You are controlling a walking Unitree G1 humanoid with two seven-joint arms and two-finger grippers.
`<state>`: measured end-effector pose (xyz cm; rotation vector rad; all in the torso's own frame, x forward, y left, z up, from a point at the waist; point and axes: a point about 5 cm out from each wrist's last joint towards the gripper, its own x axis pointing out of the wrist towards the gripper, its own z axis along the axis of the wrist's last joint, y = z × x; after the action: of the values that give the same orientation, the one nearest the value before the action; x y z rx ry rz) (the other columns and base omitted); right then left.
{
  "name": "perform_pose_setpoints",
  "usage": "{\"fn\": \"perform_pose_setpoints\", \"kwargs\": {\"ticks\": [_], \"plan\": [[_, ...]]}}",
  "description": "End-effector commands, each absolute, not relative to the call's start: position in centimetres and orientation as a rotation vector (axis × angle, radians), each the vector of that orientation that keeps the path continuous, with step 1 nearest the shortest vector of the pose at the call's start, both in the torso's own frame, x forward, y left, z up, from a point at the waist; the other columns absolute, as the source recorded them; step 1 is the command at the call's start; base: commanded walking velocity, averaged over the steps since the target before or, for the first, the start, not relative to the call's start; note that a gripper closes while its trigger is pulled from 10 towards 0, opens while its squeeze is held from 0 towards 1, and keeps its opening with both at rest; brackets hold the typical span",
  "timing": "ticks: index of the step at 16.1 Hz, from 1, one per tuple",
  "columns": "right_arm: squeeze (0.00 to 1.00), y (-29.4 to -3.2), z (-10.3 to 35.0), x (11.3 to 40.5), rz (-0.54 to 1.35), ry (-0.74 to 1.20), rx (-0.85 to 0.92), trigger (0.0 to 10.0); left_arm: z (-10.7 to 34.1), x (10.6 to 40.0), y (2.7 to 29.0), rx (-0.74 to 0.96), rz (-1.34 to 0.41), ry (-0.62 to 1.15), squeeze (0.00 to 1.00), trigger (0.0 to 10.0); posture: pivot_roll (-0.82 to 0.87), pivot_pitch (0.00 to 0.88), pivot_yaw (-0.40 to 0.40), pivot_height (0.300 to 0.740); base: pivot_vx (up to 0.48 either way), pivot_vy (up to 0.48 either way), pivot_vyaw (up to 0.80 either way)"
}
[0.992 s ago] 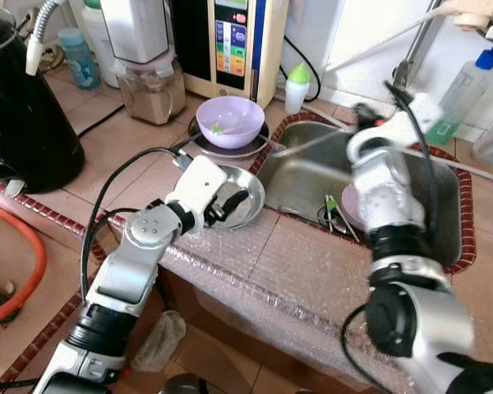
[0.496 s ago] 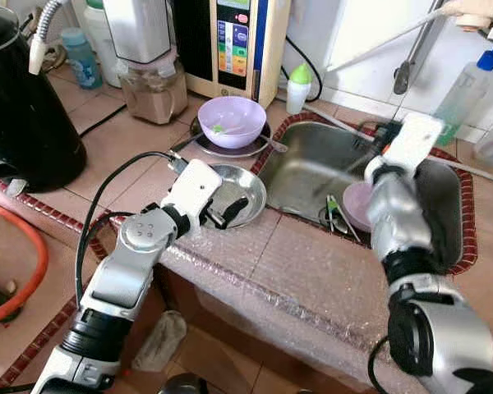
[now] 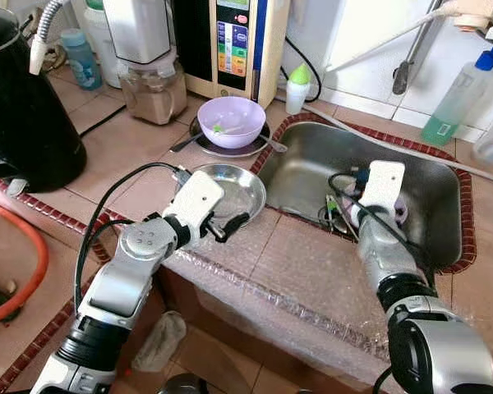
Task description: Kitchen organization
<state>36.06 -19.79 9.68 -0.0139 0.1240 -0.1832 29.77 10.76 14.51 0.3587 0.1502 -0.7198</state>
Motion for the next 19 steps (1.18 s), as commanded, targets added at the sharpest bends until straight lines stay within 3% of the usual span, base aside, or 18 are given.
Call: {"fn": "perform_pose_setpoints", "kwargs": {"ticks": [1,7,13,14,15,19], "plan": [[1.00,-19.9,9.6,36.1,-0.181,0.136,0.003,10.0,14.8,29.6,10.5,0.372,-0.742,0.151,1.00,10.0,0.10,0.009,-0.005,0.740,0.000,0.000,0.00],[1.00,-19.1,9.8,36.4,-0.147,0.139,0.064,10.0,15.0,29.8,10.4,0.372,-0.727,0.138,1.00,10.0,0.09,0.007,-0.005,0.740,0.000,0.000,0.00],[1.00,-18.0,11.2,36.6,-0.031,0.059,0.123,10.0,17.2,32.0,13.1,0.217,-0.373,0.010,1.00,10.0,0.09,0.009,-0.017,0.740,0.000,0.000,0.00],[1.00,-17.9,11.5,36.6,-0.007,0.045,0.117,10.0,17.4,32.1,13.4,0.198,-0.338,0.002,0.70,10.0,0.10,0.009,-0.018,0.740,0.000,0.000,0.00],[1.00,-18.0,11.7,36.5,0.014,0.038,0.116,10.0,17.4,32.2,13.9,0.181,-0.297,0.001,0.00,10.0,0.10,0.009,-0.018,0.740,0.000,0.000,0.00],[1.00,-15.1,12.0,34.7,0.262,-0.006,0.206,10.0,15.8,32.3,15.6,0.081,-0.186,0.071,0.00,10.0,0.09,0.006,-0.020,0.740,0.000,0.000,0.00]]}}
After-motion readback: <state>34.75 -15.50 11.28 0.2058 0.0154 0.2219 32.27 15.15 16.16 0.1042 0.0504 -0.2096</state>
